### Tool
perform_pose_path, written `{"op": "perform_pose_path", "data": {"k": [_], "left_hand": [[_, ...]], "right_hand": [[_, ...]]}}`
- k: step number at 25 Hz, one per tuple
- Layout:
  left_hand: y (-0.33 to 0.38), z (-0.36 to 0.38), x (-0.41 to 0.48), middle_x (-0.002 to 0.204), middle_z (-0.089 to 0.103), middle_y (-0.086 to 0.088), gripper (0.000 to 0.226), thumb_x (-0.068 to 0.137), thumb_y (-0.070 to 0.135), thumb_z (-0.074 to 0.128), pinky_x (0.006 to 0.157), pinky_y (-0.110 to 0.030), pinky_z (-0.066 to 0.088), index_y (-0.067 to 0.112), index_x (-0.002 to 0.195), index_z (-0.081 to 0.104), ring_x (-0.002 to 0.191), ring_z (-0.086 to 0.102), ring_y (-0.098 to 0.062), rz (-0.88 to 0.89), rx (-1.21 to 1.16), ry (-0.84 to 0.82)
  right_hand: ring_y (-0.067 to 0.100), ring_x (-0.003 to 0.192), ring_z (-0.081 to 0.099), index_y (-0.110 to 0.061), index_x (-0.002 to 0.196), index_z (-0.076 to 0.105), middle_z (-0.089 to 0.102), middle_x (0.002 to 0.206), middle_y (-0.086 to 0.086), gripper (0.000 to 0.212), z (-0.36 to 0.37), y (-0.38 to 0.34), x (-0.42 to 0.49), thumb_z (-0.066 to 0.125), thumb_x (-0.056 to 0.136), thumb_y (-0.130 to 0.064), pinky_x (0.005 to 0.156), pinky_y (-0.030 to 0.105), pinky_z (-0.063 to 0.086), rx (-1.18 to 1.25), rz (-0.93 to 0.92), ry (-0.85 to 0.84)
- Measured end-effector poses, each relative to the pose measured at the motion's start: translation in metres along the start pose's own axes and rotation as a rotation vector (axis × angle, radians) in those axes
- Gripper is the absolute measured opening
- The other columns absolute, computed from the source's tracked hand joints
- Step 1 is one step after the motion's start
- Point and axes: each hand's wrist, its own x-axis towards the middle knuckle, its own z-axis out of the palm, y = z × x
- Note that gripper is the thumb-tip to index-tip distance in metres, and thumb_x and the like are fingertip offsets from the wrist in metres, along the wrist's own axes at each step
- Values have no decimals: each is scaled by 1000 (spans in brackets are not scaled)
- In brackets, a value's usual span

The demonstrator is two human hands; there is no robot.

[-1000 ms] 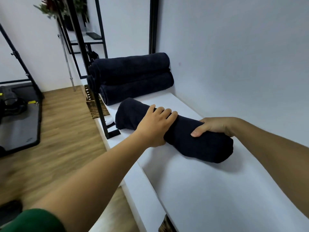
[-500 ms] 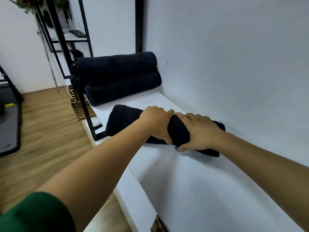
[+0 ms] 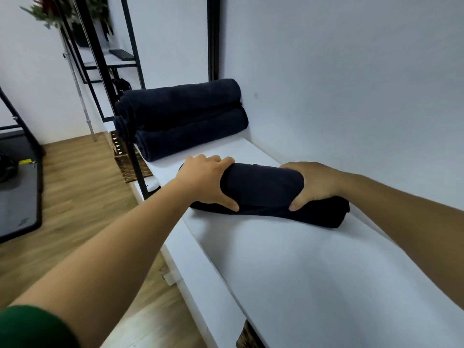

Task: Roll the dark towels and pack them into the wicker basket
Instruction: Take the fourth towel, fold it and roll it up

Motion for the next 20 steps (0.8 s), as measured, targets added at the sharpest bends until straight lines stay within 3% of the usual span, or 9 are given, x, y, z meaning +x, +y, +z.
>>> {"op": "perform_pose_path", "data": {"k": [3, 6, 8, 11, 13, 15, 17, 19, 20], "left_hand": [[-1, 2, -5, 121, 58, 8, 115, 44, 97, 54, 85, -41, 47, 37, 139, 32, 101, 56, -24, 19, -2, 17], [3, 3, -11, 140, 46, 5, 119, 51, 88, 60, 101, -48, 38, 32, 148, 19, 118, 50, -26, 81, 103, 36], [10, 7, -16, 140, 44, -1, 118, 58, 78, 65, 104, -49, 35, 26, 151, 15, 121, 49, -28, 164, 226, 123], [16, 12, -19, 126, 52, -3, 107, 65, 68, 68, 89, -44, 44, 25, 148, 18, 103, 55, -28, 246, 290, 195], [19, 11, -17, 116, 56, -1, 102, 65, 66, 70, 79, -41, 45, 28, 146, 20, 92, 57, -27, 246, 270, 170], [23, 7, -10, 107, 57, 1, 96, 65, 59, 71, 72, -38, 42, 35, 143, 22, 84, 54, -26, 220, 228, 131], [24, -1, 1, 97, 58, 2, 88, 63, 53, 72, 71, -37, 46, 41, 138, 27, 77, 53, -24, 205, 152, 46], [26, -11, 12, 88, 58, 4, 85, 58, 51, 75, 72, -38, 51, 46, 132, 33, 76, 54, -23, 177, 95, -79], [27, -18, 17, 86, 58, 5, 84, 56, 49, 77, 72, -37, 52, 47, 130, 37, 78, 54, -22, 162, 66, -144]], "right_hand": [[11, 102, 59, -56, 133, 36, 59, 114, -24, 91, 14, 18, -21, 80, 53, -58, 87, 35, 52, -197, -55, 175], [12, 96, 61, -56, 127, 40, 62, 106, -21, 85, 10, 22, -26, 81, 53, -53, 85, 34, 53, -199, 33, 114], [13, 94, 65, -51, 116, 52, 66, 103, -15, 69, -3, 15, -24, 85, 56, -44, 82, 33, 56, -37, 84, -19], [24, 94, 73, -33, 108, 67, 76, 104, 0, 48, -4, 14, -31, 85, 65, -22, 77, 35, 58, 332, 137, -286], [32, 98, 73, -22, 116, 67, 76, 108, 9, 54, -2, 15, -39, 81, 64, -22, 81, 38, 58, 481, 209, -394], [31, 100, 73, -21, 118, 66, 75, 111, 9, 57, -8, 9, -47, 80, 64, -26, 82, 38, 58, 509, 208, -400], [20, 103, 70, -31, 125, 60, 69, 120, -6, 63, -11, -5, -52, 83, 67, -34, 87, 36, 56, 326, 100, -230], [14, 111, 60, -45, 145, 34, 53, 132, -16, 91, 6, -20, -55, 80, 67, -54, 94, 35, 51, -72, -10, 12], [18, 112, 57, -45, 151, 19, 48, 137, -12, 104, 25, -27, -57, 74, 65, -65, 93, 38, 50, -303, -28, 122]]}}
